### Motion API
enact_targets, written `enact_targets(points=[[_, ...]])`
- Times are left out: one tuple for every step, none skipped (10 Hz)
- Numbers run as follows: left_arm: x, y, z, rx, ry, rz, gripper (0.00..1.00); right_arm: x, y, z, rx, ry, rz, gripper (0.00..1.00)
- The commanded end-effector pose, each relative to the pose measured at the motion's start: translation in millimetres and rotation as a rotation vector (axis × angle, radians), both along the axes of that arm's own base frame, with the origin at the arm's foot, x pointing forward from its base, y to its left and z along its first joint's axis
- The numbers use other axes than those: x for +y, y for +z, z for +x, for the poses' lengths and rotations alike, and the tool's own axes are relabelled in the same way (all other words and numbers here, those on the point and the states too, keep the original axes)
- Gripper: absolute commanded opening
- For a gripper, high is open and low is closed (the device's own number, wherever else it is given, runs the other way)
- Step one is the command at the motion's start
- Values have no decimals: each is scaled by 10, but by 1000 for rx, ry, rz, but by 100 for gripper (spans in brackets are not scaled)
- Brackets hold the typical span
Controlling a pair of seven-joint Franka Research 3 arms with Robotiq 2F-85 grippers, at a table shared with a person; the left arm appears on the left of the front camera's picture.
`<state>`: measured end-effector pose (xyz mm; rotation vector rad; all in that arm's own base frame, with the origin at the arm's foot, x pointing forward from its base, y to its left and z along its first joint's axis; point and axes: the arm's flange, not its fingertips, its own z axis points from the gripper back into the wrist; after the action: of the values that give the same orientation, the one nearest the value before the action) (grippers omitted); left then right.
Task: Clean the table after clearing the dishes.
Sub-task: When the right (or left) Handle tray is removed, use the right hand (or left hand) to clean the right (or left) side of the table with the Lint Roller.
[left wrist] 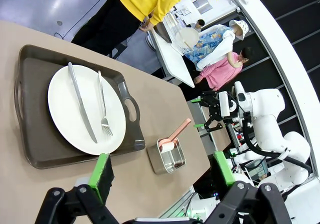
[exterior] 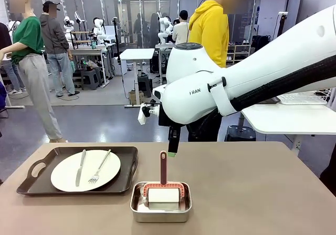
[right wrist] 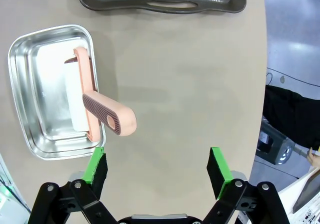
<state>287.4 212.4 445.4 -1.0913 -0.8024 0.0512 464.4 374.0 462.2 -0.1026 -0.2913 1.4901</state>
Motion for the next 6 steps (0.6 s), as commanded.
enact_targets(points=[[31,25,1,-20,-5,-9,100,17,-16,-11,-7,7,-1,100],[31,25,1,-20,-5,-9,100,17,-16,-11,-7,7,-1,100],[31,25,1,-20,-5,-9,100,17,-16,-11,-7,7,-1,100],[31,25,1,-20,-5,-9,100,17,-16,-11,-7,7,-1,100],[31,25,1,-20,-5,-9,100,17,-16,-11,-7,7,-1,100],[31,25,1,-20,-5,-9,100,17,-16,-11,-7,7,-1,100]])
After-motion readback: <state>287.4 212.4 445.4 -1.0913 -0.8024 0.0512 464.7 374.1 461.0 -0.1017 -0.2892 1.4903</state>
